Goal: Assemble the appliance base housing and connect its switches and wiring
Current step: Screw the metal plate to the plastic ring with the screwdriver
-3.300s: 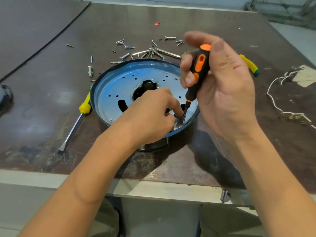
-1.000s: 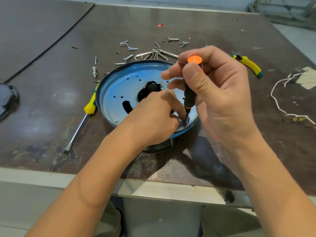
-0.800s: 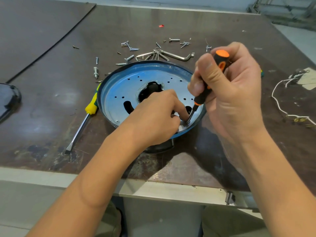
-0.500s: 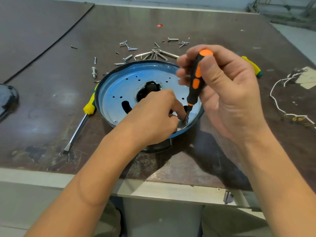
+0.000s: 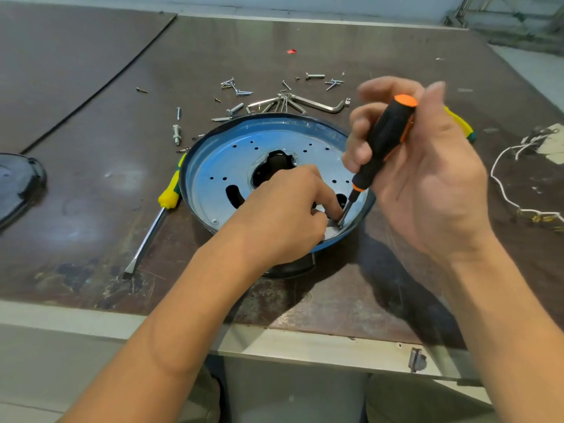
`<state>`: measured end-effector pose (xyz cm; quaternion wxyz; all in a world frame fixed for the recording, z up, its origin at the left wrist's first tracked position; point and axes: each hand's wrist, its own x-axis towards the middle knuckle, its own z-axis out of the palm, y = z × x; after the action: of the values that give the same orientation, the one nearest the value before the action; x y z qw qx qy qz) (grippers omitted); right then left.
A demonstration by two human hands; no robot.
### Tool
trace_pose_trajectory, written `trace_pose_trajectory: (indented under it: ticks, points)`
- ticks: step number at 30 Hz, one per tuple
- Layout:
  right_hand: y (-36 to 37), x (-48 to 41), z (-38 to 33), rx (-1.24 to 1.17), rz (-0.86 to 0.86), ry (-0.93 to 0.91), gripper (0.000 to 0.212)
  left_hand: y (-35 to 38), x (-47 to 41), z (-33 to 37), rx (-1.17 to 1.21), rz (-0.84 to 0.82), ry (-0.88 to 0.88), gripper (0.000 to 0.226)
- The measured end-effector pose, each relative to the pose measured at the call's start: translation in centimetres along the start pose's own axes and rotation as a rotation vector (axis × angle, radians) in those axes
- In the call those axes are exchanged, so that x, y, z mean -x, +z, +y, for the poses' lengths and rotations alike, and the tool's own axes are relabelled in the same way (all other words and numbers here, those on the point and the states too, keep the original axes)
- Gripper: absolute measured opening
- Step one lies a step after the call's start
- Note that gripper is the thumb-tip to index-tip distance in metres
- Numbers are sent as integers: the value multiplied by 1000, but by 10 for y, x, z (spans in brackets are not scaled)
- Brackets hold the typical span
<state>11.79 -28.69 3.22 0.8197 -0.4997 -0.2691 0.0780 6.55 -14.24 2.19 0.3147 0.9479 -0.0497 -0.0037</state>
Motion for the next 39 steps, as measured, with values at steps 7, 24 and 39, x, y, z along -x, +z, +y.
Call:
trace_pose_trajectory:
  ticks: [7,24,39]
  points:
    - [2,1,6,127,3,-86,21,1,0,0,-5,5,-9,36]
    - [3,0,5,128,2,-82,9,1,-1,-2,-10,9,14,33]
    - [-31,-14,-25,-175,264,74,10,-1,0,-6,-144,-97,127,41]
